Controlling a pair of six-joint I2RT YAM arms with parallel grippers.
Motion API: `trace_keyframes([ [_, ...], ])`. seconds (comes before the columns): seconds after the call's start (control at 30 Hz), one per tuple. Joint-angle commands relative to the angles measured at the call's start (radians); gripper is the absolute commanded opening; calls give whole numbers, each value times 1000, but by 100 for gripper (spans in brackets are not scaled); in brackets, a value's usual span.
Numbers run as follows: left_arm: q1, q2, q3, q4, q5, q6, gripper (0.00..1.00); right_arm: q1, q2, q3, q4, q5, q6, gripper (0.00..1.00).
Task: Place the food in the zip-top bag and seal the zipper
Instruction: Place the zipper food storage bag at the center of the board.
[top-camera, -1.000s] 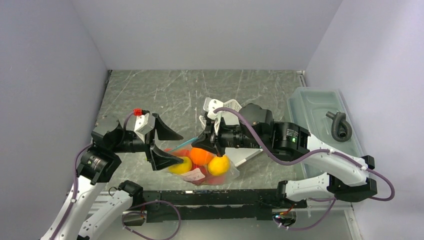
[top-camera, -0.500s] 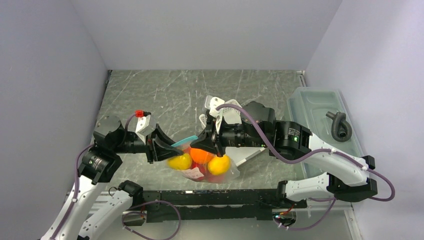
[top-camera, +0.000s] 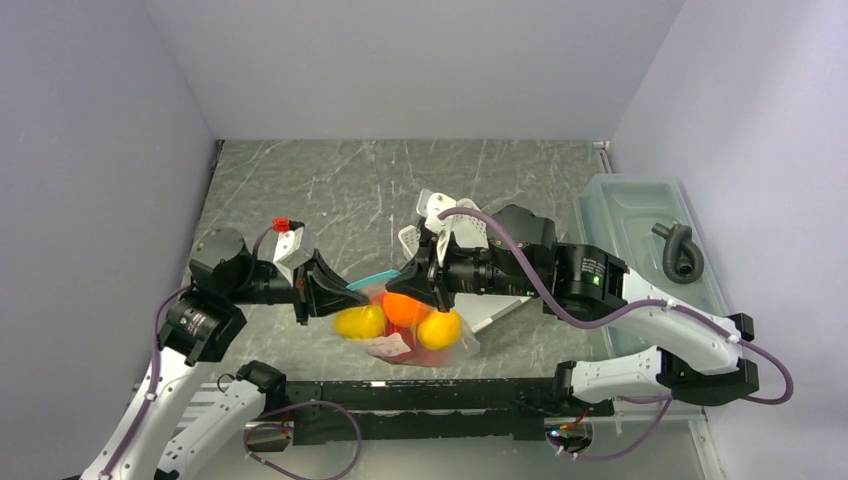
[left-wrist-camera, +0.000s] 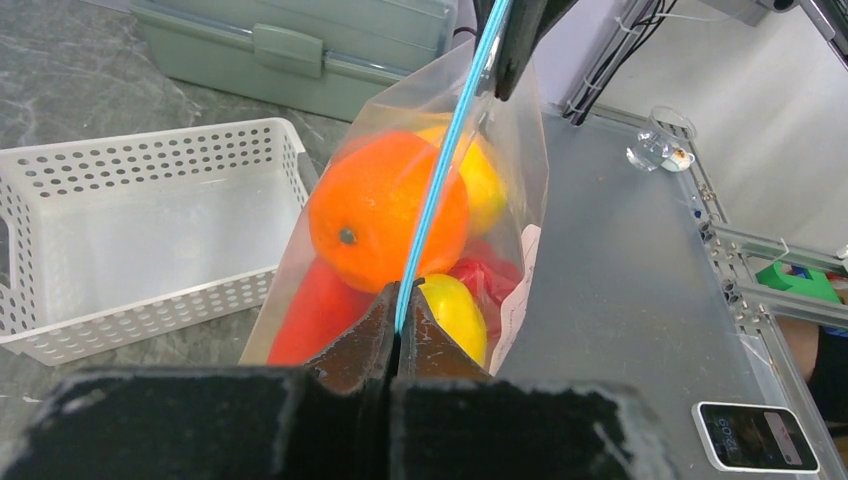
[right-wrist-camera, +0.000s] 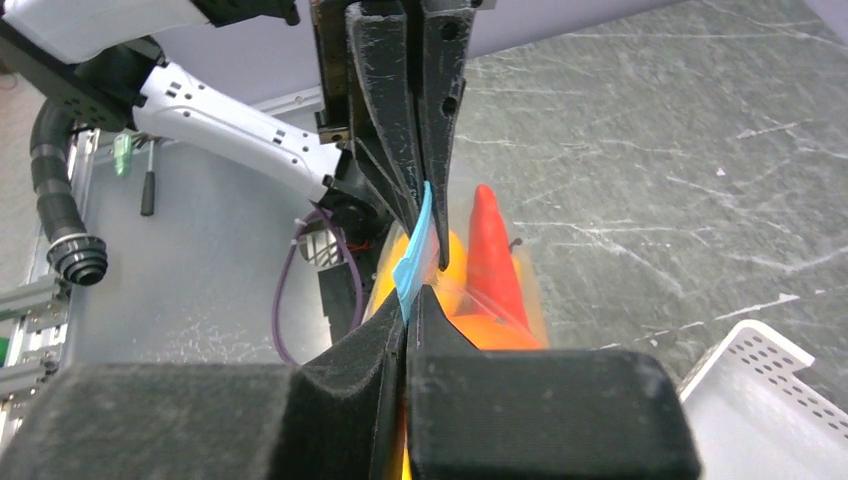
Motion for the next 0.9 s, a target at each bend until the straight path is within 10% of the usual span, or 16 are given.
trace_keyframes([
  [0.0, 2, -3, 39, 20, -29, -4, 0, -2, -58, 10, 94, 78, 20, 5],
  [0.87, 2, 54, 205, -193, -782, 79, 0, -10, -189, -146, 73, 393, 18, 42],
])
